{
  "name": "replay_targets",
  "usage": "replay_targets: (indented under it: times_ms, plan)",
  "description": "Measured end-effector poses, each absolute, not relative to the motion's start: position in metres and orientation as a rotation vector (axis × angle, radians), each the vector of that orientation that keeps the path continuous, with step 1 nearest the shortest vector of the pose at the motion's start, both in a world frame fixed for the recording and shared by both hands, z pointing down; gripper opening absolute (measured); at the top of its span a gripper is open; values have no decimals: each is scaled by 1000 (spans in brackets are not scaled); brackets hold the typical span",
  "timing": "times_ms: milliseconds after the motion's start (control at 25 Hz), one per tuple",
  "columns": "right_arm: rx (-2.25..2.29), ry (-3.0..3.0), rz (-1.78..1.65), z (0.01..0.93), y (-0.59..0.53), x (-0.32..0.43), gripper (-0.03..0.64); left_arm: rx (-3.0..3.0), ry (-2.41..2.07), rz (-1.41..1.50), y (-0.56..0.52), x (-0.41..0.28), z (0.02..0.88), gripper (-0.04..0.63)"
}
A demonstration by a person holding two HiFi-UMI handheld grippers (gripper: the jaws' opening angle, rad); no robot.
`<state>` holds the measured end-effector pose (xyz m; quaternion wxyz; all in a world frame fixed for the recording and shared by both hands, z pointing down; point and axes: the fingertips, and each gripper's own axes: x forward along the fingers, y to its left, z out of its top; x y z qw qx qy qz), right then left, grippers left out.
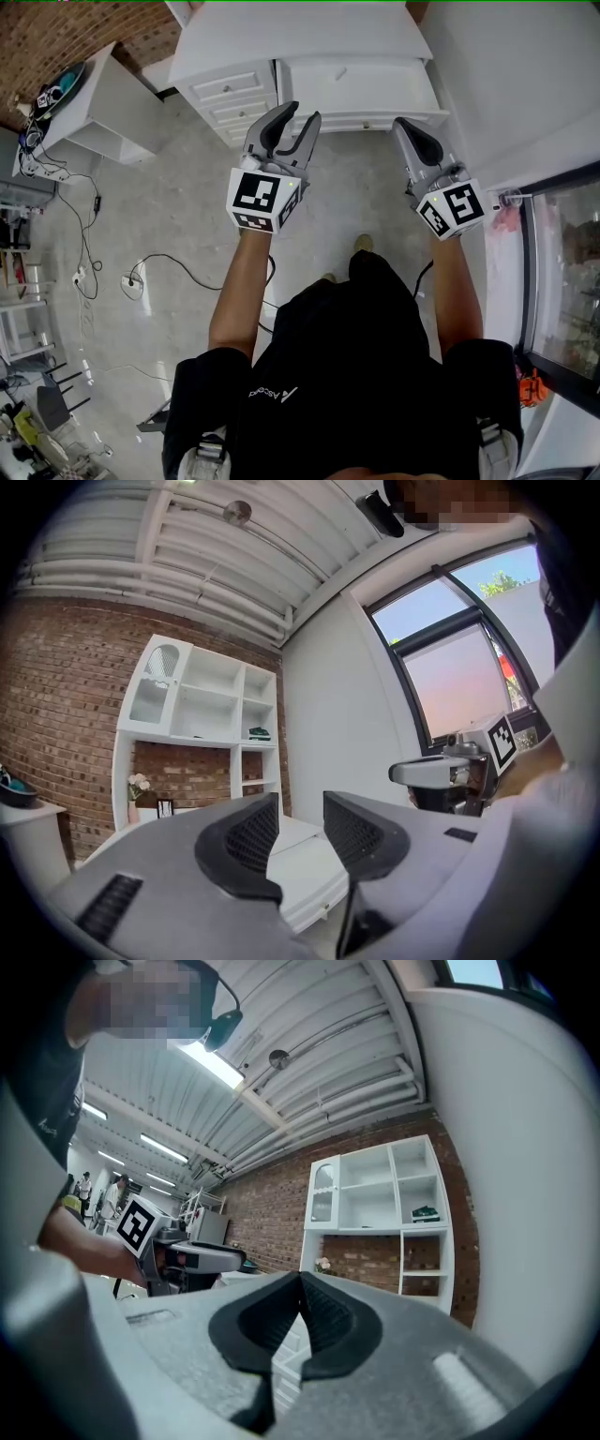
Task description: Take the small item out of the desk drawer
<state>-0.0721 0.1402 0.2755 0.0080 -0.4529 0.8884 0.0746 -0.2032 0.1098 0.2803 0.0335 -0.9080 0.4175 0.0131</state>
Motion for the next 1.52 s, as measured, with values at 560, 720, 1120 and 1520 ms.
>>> replay_targets:
  times_ms: [560,720,1120,1520]
  plan:
    - [-1397,2800,228,301,28,-38,0,-2793,1310,-109,-2,-169,317,199]
    - [-1395,2819,211,310,-29,-14,0,-2804,1317,-200,-57,-145,334,199]
    - [-1333,2924,158,351,-191,53,0,-2828,1358,-552,-216,-80,412,198]
    - [-1229,2996,51,387,-286,86,0,-2831,1330,-977,-302,-44,487,199]
